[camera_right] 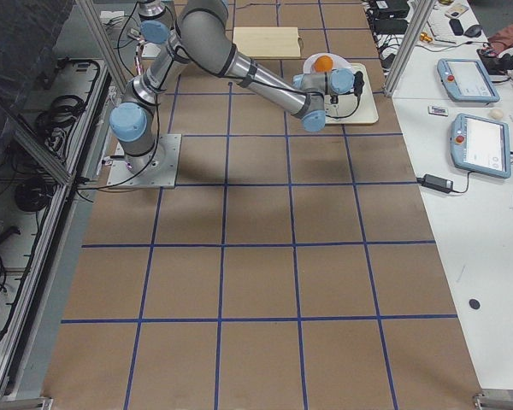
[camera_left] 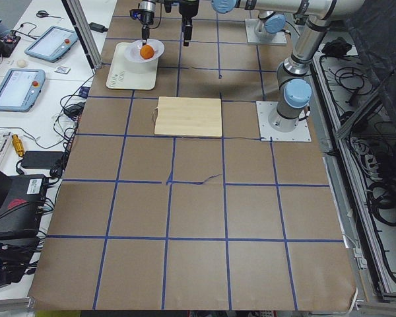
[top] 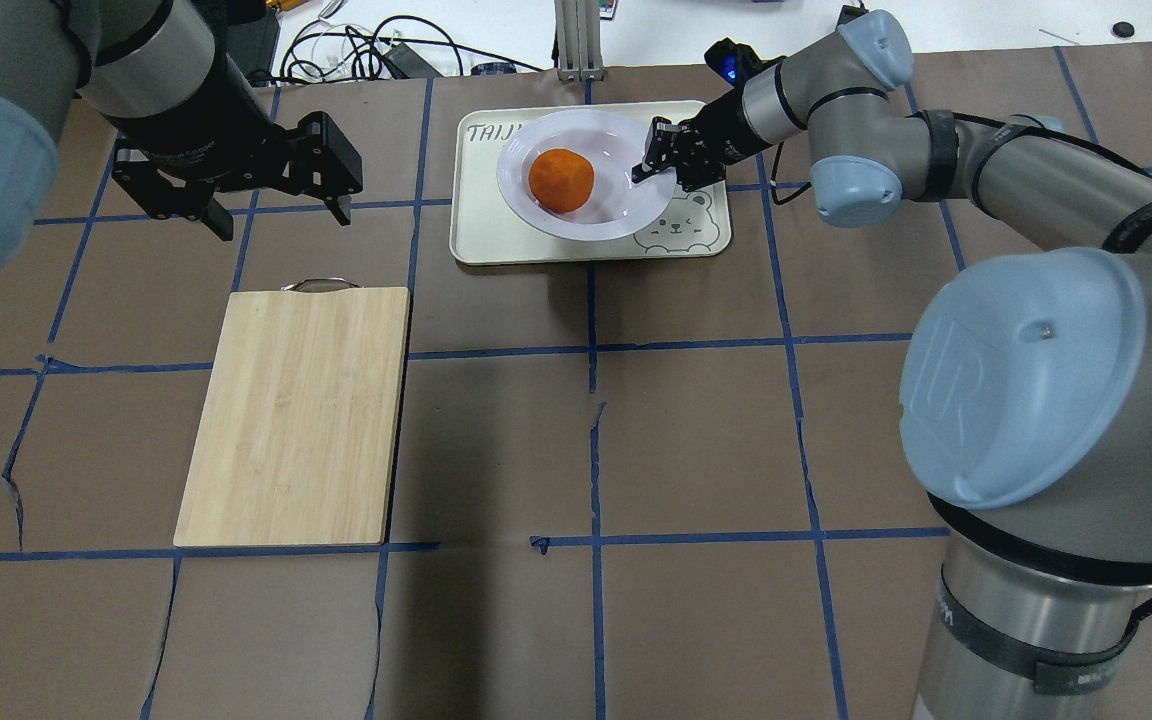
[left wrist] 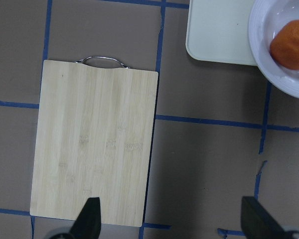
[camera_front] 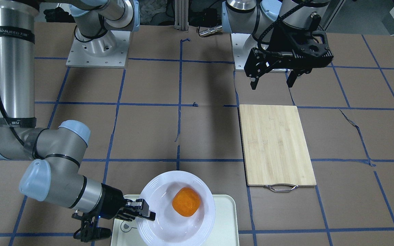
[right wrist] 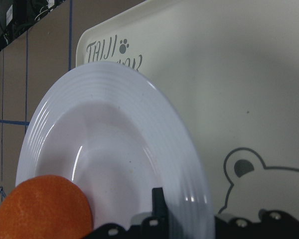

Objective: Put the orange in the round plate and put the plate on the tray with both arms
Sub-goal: 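Drag the plate with the right gripper onto the bear-printed tray, then adjust the plate on the tray with the right gripper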

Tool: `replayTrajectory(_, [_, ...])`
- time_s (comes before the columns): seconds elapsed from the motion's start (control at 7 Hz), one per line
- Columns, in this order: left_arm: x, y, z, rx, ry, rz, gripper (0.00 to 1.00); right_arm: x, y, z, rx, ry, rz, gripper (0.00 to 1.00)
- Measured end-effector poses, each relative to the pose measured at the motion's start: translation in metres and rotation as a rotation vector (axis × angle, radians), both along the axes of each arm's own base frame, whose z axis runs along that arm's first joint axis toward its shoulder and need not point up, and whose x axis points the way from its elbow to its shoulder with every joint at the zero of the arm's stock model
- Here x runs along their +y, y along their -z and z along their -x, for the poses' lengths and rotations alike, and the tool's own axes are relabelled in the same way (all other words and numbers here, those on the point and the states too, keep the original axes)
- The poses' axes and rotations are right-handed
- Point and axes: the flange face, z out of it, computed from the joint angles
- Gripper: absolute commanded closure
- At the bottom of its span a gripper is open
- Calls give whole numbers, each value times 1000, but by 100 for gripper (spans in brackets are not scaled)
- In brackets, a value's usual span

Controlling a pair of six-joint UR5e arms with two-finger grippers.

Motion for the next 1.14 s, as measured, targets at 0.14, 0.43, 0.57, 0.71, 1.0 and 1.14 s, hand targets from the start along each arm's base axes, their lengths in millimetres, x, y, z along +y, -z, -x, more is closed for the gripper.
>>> replayTrajectory(0.14, [0,0,0,0,0,0,0,-14,10,2,-2,5,3,100])
replayTrajectory(0.43, [0,0,0,0,1,0,0,-25,27,4,8,6,4,100])
replayTrajectory(0.57, [0,0,0,0,1,0,0,-27,31,6,30,8,13,100])
replayTrajectory(0.71, [0,0,0,-1,1,0,0,-28,35,7,53,11,30,100])
replayTrajectory(1.0, [0,0,0,-2,2,0,0,-30,42,9,79,8,64,100])
replayTrajectory(1.14, [0,0,0,-2,2,-1,0,-30,40,10,94,9,74,100])
